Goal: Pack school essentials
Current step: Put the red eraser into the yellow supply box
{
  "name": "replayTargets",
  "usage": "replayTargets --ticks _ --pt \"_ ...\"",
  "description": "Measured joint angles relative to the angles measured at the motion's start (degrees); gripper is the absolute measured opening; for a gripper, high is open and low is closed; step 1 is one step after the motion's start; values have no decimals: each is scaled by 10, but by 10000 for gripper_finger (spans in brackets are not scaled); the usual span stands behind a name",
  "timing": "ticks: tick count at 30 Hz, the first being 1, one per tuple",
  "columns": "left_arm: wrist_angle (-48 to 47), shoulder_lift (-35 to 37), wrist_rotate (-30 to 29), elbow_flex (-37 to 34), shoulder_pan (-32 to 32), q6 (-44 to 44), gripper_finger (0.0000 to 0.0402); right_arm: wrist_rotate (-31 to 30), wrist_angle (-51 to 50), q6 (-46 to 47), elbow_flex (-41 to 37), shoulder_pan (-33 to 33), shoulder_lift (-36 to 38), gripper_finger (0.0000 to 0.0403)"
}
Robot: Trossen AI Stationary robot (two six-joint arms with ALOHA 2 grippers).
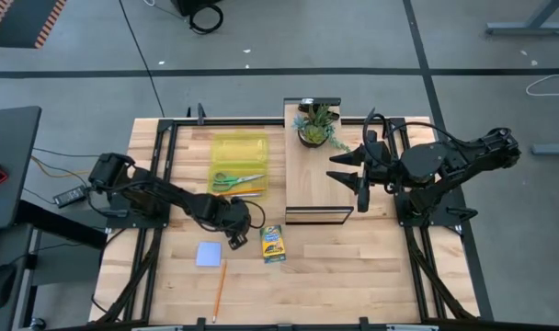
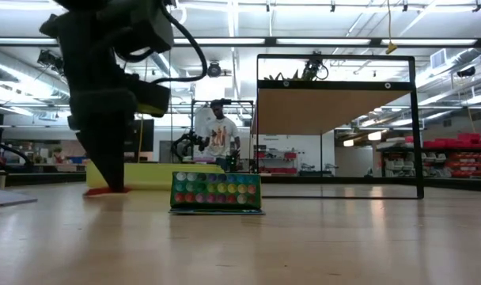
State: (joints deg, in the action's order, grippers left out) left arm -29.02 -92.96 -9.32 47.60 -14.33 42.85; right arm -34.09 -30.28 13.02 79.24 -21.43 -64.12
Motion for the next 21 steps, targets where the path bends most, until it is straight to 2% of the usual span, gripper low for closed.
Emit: replayTargets --ticks 5,12,21 --pt "-29 11 -1 16 1 -2 72 0 1 -6 0 0 0 180" --pt "-94 31 -7 73 18 -45 71 0 12 -27 0 0 0 180" --pt "-118 68 -14 93 131 -137 78 0 25 -36 0 0 0 180"
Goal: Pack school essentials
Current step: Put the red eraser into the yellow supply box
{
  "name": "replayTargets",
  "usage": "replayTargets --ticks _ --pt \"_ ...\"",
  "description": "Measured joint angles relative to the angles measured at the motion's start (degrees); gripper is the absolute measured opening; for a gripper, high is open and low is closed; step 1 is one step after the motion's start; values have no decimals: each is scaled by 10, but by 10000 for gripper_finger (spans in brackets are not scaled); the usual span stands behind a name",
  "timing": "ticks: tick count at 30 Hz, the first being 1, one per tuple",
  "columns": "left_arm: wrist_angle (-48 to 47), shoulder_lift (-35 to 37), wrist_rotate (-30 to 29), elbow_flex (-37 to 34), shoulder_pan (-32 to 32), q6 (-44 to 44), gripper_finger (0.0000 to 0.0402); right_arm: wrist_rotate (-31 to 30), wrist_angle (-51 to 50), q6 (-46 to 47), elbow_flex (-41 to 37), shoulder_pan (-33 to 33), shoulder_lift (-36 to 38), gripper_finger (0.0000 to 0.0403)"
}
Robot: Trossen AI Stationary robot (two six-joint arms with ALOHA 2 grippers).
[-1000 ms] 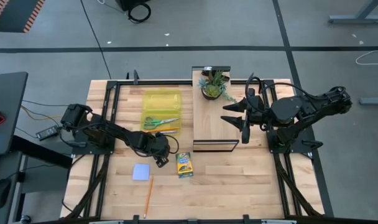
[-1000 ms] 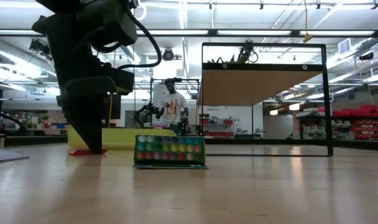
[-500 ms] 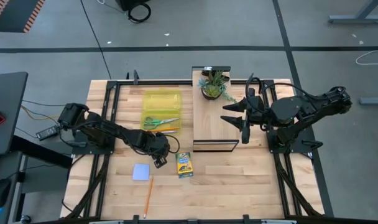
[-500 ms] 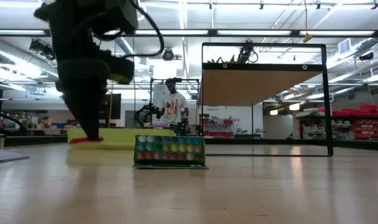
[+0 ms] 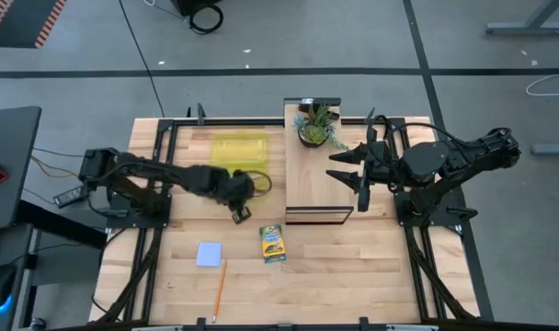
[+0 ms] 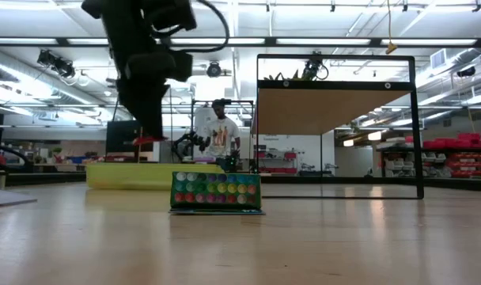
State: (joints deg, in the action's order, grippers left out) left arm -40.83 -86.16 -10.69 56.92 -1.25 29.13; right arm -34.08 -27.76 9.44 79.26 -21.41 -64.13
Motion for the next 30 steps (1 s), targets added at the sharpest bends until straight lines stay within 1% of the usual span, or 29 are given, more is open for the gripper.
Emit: replayTargets --ticks 8,11,13,16,22,30 --pt "-28 19 27 0 112 -102 77 0 6 4 0 0 0 180" --pt "-18 19 40 0 141 -140 80 0 6 5 0 0 0 180" --pt "-28 18 50 -2 158 -162 81 0 6 7 0 0 0 180" --pt "-23 19 60 -2 180 -183 79 0 6 8 0 0 0 180" --pt "-30 18 75 -4 200 -229 75 0 5 8 0 0 0 180" --pt "-18 19 91 -55 200 -259 77 0 5 12 0 0 0 180"
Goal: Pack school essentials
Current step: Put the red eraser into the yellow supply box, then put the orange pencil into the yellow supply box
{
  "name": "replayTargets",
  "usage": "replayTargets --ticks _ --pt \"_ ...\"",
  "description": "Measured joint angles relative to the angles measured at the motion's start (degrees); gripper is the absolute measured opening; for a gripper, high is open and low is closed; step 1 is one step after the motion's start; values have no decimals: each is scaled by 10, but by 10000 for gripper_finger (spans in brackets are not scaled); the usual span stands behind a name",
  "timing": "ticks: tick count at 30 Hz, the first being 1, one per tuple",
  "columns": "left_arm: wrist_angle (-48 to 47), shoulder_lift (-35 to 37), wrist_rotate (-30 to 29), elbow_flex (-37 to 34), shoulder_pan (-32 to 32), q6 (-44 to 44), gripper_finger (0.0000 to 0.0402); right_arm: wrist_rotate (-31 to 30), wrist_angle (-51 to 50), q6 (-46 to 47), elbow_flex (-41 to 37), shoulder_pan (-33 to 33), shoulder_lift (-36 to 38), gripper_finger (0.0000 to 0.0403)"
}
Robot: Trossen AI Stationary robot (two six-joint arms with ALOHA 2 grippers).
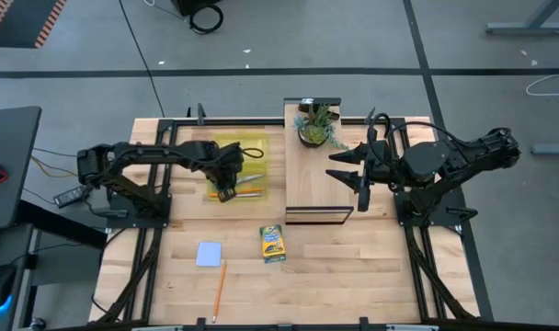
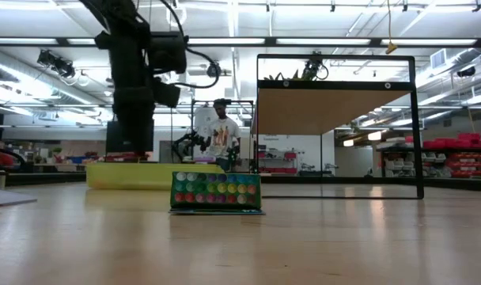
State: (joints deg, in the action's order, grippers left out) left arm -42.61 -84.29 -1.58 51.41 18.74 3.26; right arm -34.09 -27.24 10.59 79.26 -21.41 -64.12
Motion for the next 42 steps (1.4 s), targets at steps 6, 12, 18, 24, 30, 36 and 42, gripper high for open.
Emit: replayTargets --ticks 6,12,18,24,30,36,42 --pt "27 0 2 -27 0 -36 72 -2 0 1 0 0 0 180" --pt "50 0 3 -53 0 -75 78 -4 0 7 0 0 0 180" --pt "61 0 -1 -62 0 -116 77 -5 0 8 0 0 0 180" --pt "52 0 -2 -62 0 -119 90 -5 0 8 0 0 0 180" --pt "38 0 -3 -62 0 -121 127 -5 0 8 0 0 0 180" --pt "11 0 -3 -46 0 -94 172 -5 0 8 0 0 0 180" --pt "-35 19 4 5 -40 -36 187 -5 0 -1 0 0 0 180"
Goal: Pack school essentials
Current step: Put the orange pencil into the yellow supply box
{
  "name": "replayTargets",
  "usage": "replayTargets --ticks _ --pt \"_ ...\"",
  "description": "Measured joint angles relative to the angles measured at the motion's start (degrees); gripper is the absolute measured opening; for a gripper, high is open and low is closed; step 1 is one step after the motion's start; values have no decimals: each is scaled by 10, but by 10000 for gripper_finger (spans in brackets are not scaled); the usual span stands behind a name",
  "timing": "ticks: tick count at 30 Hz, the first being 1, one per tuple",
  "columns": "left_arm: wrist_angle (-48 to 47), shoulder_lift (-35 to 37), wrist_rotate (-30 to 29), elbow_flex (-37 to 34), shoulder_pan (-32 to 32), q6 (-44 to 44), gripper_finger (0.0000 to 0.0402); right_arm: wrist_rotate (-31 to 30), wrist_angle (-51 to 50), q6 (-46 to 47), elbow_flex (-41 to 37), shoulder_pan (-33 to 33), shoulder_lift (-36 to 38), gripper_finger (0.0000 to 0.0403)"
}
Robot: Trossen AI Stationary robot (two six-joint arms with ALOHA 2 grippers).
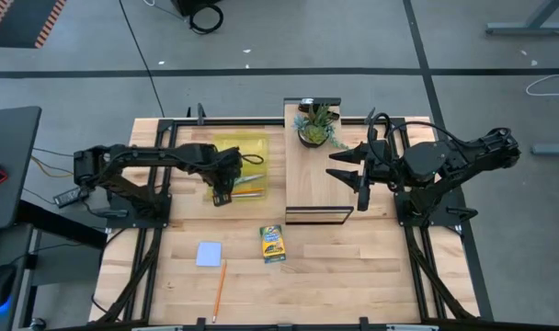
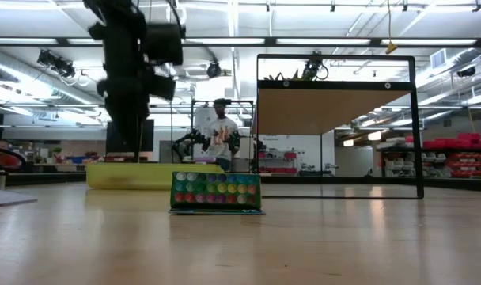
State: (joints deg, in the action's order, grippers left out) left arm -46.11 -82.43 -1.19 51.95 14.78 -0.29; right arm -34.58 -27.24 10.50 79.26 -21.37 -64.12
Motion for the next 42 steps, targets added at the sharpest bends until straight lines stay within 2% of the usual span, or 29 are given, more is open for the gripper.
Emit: replayTargets --ticks 8,13,21,31,36,42 --pt "-44 12 28 12 -125 191 168 0 -3 -7 0 0 0 180" --pt "-47 17 66 12 -218 312 153 0 -3 -24 0 0 0 180" --pt "-1 15 88 12 -361 592 132 0 -2 -26 0 0 0 180" --pt "86 -57 73 12 -472 871 121 1 -2 -22 0 0 0 180" --pt "99 -78 37 12 -506 969 125 9 -2 -16 0 0 0 180" --pt "98 -97 -11 22 -538 1034 117 19 -2 -8 0 -1 0 180"
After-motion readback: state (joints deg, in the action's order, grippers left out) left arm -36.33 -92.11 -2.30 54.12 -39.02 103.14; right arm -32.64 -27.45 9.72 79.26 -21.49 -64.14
